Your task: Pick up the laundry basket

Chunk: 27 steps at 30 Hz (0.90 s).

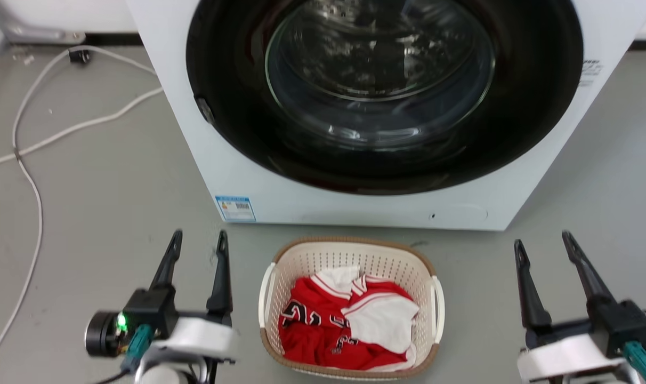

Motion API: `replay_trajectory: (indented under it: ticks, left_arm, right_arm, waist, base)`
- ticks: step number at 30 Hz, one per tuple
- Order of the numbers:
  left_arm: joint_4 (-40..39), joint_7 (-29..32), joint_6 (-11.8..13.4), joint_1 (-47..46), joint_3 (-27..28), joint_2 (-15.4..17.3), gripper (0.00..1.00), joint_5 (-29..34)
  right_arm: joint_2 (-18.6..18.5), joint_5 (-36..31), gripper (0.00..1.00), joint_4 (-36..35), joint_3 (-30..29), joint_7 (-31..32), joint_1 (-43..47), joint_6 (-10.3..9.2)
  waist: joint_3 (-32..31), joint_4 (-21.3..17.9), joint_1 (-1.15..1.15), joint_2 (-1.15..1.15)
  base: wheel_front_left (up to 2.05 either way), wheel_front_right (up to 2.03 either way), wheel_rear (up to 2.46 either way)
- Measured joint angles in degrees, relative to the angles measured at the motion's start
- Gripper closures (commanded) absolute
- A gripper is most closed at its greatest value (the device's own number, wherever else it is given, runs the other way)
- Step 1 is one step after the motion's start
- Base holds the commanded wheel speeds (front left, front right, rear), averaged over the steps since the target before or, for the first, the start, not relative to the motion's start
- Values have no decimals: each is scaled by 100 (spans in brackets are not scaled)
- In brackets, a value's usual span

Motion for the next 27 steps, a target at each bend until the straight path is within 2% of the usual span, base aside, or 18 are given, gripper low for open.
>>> replay_trajectory:
  ticks: [4,14,27]
  left_arm:
    - [307,0,-140,-453,15,0,0,172]
    - [1458,-1,-372,-1691,-92,194,0,509]
    - [3279,0,-460,-3257,-290,474,0,612]
  right_arm:
    - [-1,-73,0,186,107,-1,-350,0]
    - [-3,-515,0,1536,513,-1,-1505,1]
    - [-7,-709,0,2992,613,0,-3021,1]
  waist:
    - [337,-5,0,0]
    - [1364,-83,1,0]
    - [2924,-211,1,0]
  base:
    - [0,0,0]
    - [0,0,0]
    - [0,0,0]
